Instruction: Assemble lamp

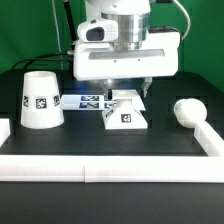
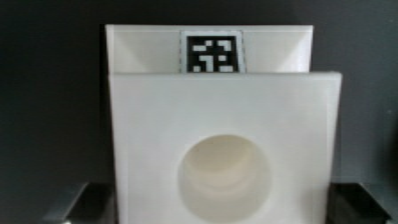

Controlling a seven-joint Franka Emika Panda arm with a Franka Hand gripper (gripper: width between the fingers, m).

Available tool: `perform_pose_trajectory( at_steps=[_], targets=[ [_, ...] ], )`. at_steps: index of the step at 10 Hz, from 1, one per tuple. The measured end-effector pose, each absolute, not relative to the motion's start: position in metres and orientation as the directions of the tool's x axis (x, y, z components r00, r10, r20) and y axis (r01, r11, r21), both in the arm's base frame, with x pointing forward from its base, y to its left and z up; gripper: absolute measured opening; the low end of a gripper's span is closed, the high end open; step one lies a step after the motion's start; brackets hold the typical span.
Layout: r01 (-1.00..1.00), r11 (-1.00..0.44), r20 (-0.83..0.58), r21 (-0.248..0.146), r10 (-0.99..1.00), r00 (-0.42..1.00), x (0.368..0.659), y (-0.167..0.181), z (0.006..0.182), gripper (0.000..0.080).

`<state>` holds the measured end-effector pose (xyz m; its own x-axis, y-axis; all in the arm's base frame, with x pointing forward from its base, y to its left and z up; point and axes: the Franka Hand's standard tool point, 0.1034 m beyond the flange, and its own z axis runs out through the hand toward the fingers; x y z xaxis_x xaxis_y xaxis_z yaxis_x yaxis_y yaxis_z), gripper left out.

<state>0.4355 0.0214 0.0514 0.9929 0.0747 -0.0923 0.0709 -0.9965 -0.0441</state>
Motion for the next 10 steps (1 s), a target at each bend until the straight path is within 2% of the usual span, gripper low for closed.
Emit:
perform_pose_trajectory(
  at_steps=[1,3,10],
  targets=[
    [0.076,-0.996,-0.095,-0.044,0.080,0.992,0.437,0.021,0.052,0.0534],
    [0.095,-0.994,-0.078,-0.047,0.099,0.992,0.459,0.025,0.059,0.0535],
    [0.092,-0.994,-0.007,-0.057,0.093,0.996,0.543,0.050,0.053,0.0537]
  ],
)
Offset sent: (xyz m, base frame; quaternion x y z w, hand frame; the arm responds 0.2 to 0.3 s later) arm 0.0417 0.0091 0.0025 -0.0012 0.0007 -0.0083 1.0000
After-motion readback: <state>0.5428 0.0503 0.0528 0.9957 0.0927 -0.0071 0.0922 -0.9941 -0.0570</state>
